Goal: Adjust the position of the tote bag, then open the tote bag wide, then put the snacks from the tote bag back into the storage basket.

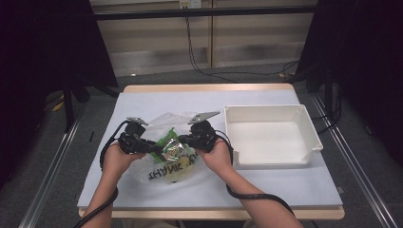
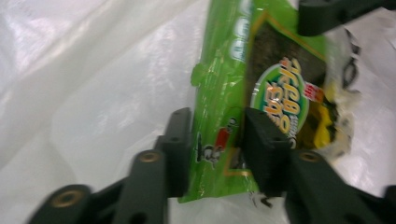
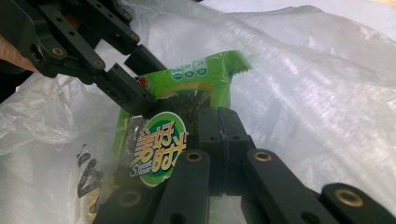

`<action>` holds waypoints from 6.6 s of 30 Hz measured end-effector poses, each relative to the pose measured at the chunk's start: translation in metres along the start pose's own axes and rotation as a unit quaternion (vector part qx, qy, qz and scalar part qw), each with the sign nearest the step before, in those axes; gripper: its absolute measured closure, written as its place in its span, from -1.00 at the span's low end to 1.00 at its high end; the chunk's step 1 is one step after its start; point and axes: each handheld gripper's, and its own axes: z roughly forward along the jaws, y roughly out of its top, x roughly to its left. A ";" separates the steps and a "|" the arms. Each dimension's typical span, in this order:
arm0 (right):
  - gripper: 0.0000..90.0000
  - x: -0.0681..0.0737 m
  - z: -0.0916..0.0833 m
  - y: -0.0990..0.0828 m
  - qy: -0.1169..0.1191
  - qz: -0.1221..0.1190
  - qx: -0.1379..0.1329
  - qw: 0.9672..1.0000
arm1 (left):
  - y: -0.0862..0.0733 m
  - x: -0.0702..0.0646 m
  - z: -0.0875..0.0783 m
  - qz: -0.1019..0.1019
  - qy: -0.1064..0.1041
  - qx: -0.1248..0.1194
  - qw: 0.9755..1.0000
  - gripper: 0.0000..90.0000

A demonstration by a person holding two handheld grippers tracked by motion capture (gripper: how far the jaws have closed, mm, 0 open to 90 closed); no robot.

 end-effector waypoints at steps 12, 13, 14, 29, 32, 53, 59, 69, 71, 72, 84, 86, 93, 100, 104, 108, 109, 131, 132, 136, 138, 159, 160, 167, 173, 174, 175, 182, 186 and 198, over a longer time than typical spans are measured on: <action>0.73 0.000 -0.001 0.005 0.025 0.000 0.025 0.999 | 0.006 -0.013 -0.019 0.059 0.017 0.019 0.998 1.00; 0.50 0.000 0.000 0.005 0.026 0.001 0.028 0.999 | 0.006 -0.016 -0.019 0.053 0.017 0.009 0.998 1.00; 0.50 0.000 0.000 0.006 0.024 -0.002 0.028 0.999 | 0.007 -0.018 -0.020 0.051 0.015 0.002 0.999 1.00; 0.97 -0.007 0.003 0.014 0.056 -0.002 0.043 0.997 | 0.016 -0.025 -0.035 0.053 0.012 -0.005 0.999 0.91; 0.98 -0.004 0.003 0.013 0.050 -0.011 0.039 0.998 | 0.015 -0.020 -0.035 0.036 0.010 -0.011 0.999 0.24; 0.14 -0.002 -0.018 0.028 0.067 -0.056 0.034 0.996 | 0.023 -0.031 -0.028 0.095 -0.024 0.061 0.993 0.64; -0.02 0.002 -0.019 0.035 0.068 -0.097 0.054 0.991 | 0.027 -0.039 -0.025 0.121 -0.021 0.071 0.990 0.64; -0.09 0.003 -0.010 0.046 0.091 -0.117 0.076 0.986 | 0.027 -0.042 -0.022 0.116 -0.026 0.057 0.991 0.64; -0.10 0.003 -0.007 0.047 0.095 -0.126 0.086 0.984 | 0.027 -0.043 -0.022 0.117 -0.025 0.059 0.991 0.64; -0.10 0.004 -0.006 0.048 0.096 -0.127 0.091 0.983 | 0.029 -0.040 -0.023 0.139 -0.025 0.075 0.987 0.64; -0.18 0.006 -0.005 0.057 0.090 -0.166 0.115 0.975 | 0.030 -0.041 -0.024 0.155 -0.025 0.075 0.985 0.63; -0.18 0.006 -0.006 0.059 0.092 -0.176 0.120 0.973 | 0.029 -0.044 -0.021 0.132 -0.027 0.062 0.989 0.63; -0.06 0.008 -0.005 0.059 0.096 -0.197 0.128 0.967 | 0.031 -0.044 -0.019 0.139 -0.031 0.065 0.988 0.63; 0.52 0.014 -0.007 0.058 0.110 -0.228 0.181 0.950 | 0.031 -0.041 -0.019 0.154 -0.032 0.074 0.985 0.57; 0.66 0.017 -0.008 0.058 0.116 -0.218 0.213 0.945 | 0.031 -0.042 -0.017 0.150 -0.033 0.062 0.986 0.52; 0.72 0.016 -0.009 0.058 0.117 -0.200 0.226 0.946 | 0.030 -0.039 -0.018 0.138 -0.016 0.050 0.989 0.19; 0.72 0.015 -0.009 0.058 0.116 -0.195 0.226 0.947 | 0.029 -0.036 -0.019 0.135 -0.014 0.045 0.990 0.05; 0.75 0.004 -0.061 0.089 0.107 -0.164 0.157 0.968 | 0.003 -0.031 -0.015 0.090 0.005 0.023 0.996 -0.70; 0.75 0.004 -0.062 0.092 0.108 -0.166 0.157 0.967 | 0.002 -0.034 -0.015 0.090 0.007 0.022 0.996 -0.71; 0.75 0.007 -0.071 0.106 0.107 -0.176 0.157 0.966 | 0.000 -0.042 -0.017 0.087 0.011 0.001 0.996 -0.74; 0.75 0.009 -0.074 0.111 0.099 -0.181 0.159 0.965 | -0.001 -0.045 -0.020 0.091 0.020 -0.005 0.996 -0.74; 0.74 -0.004 -0.128 0.139 0.058 -0.179 0.152 0.970 | -0.008 -0.064 -0.023 0.085 0.046 -0.030 0.995 -0.74; 0.74 -0.007 -0.131 0.139 0.055 -0.177 0.151 0.971 | -0.008 -0.064 -0.022 0.089 0.050 -0.026 0.994 -0.74; 0.74 -0.029 -0.150 0.136 0.038 -0.168 0.148 0.974 | -0.006 -0.065 -0.013 0.086 0.043 -0.021 0.995 -0.76; 0.74 -0.045 -0.169 0.132 0.027 -0.153 0.140 0.978 | -0.003 -0.065 -0.011 0.084 0.035 -0.025 0.996 -0.80; 0.73 -0.048 -0.172 0.131 0.023 -0.153 0.135 0.979 | -0.003 -0.065 -0.011 0.083 0.036 -0.023 0.996 -0.80; 0.73 -0.050 -0.175 0.131 0.022 -0.151 0.135 0.979 | -0.004 -0.065 -0.011 0.082 0.034 -0.024 0.996 -0.80; 0.73 -0.067 -0.192 0.130 -0.002 -0.146 0.143 0.979 | -0.008 -0.062 -0.008 0.074 0.036 -0.022 0.996 -0.81; 0.73 -0.078 -0.199 0.125 -0.010 -0.138 0.144 0.980 | -0.007 -0.064 -0.005 0.073 0.030 -0.028 0.996 -0.82; 0.73 -0.110 -0.213 0.105 -0.033 -0.110 0.163 0.980 | -0.007 -0.067 -0.003 0.074 0.028 -0.030 0.996 -0.83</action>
